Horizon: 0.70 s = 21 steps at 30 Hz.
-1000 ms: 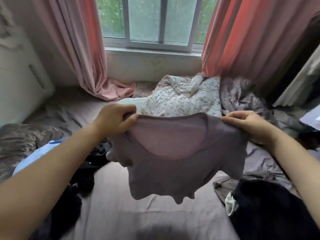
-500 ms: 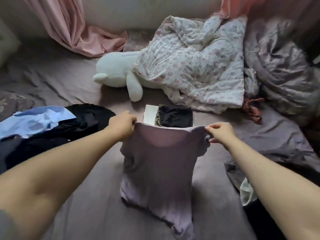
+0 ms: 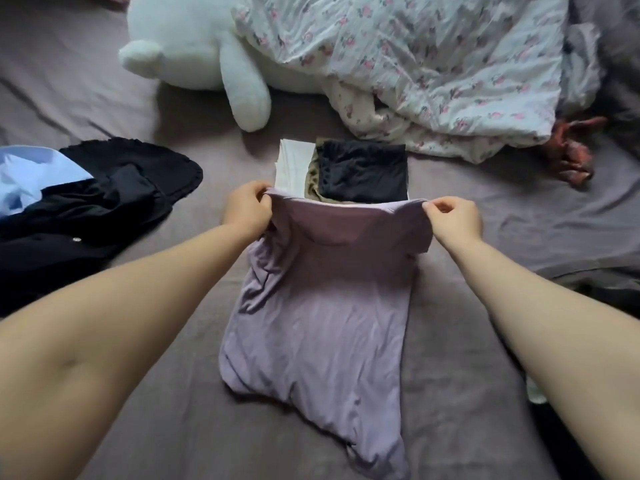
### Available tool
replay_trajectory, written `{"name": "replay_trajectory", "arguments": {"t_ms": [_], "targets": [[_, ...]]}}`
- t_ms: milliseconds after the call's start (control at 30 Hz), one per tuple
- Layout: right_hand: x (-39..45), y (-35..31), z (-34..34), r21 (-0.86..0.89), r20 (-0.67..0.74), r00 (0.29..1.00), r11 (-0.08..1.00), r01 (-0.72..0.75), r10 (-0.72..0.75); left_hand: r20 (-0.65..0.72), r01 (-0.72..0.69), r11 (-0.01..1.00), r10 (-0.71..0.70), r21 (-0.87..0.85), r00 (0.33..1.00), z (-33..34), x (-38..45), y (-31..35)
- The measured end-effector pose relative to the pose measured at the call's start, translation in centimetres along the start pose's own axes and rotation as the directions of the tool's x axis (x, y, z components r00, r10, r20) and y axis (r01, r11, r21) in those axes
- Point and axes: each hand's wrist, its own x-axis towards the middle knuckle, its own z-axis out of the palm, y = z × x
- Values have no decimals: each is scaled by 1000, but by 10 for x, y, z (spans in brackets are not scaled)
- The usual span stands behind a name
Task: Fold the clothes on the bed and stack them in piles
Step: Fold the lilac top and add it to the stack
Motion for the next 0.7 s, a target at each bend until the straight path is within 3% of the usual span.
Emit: {"name": "replay_trajectory", "arguments": {"t_ms": [67, 200, 367, 433, 500, 567, 633, 700], "targets": [[10, 2, 4, -28, -24, 999, 999, 24, -24, 32, -33, 998, 35, -52, 999, 8, 3, -6], [23, -2, 18, 106, 86, 995, 992, -67, 58, 182, -46, 986, 76, -160, 980, 28, 0, -23], [-5, 14, 36, -10, 263, 964, 999, -46, 47, 102, -128, 988, 120, 81, 988, 68, -83, -61], [-13, 32, 42, -20, 267, 961, 997, -71, 74, 183, -195, 970, 167, 145, 969, 91, -148, -69], [-11, 45, 44, -70, 192, 980, 997, -43, 56, 441, -174, 976, 100, 131, 892, 113, -210, -62], [-2, 44, 42, -233, 130, 991, 970, 63, -33, 643, -152, 965, -21, 213, 765, 136, -255, -51], [8, 35, 39, -376, 118, 984, 912, 166, -130, 715, -68, 964, -141, 256, 684, 155, -282, -38], [17, 24, 36, -503, 111, 973, 833, 229, -201, 681, 29, 956, -230, 293, 695, 169, -297, -24]]}}
